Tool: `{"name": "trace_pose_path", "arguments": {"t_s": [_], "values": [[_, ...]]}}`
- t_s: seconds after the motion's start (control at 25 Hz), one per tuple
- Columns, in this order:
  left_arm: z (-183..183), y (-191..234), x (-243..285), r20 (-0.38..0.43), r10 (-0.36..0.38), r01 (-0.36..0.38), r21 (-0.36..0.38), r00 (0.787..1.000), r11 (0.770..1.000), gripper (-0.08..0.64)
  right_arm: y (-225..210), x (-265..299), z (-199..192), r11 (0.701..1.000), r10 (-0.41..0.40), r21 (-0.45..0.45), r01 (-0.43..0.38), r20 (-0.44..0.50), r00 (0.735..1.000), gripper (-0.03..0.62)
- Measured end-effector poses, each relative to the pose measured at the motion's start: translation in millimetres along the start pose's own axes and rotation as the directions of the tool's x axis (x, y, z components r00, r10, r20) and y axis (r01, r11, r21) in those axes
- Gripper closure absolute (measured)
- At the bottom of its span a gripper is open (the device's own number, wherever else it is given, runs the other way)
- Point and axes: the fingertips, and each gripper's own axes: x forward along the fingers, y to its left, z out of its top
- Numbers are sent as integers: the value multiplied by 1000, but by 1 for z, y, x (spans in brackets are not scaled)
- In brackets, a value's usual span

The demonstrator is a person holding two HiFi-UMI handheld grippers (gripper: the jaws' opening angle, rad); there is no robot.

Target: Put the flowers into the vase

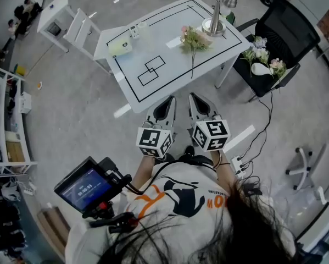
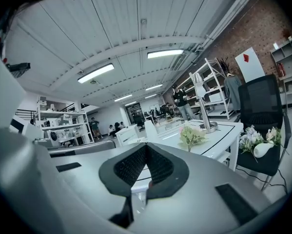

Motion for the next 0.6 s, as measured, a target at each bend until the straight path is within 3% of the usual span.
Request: {"name": "trace_pose_path", "arguments": {"t_s": [0.6], "values": [[1,19,35,-24,7,-7,9,1000,1000,549,-27,34,1,1000,-8,18,8,-27,1000,580]]}}
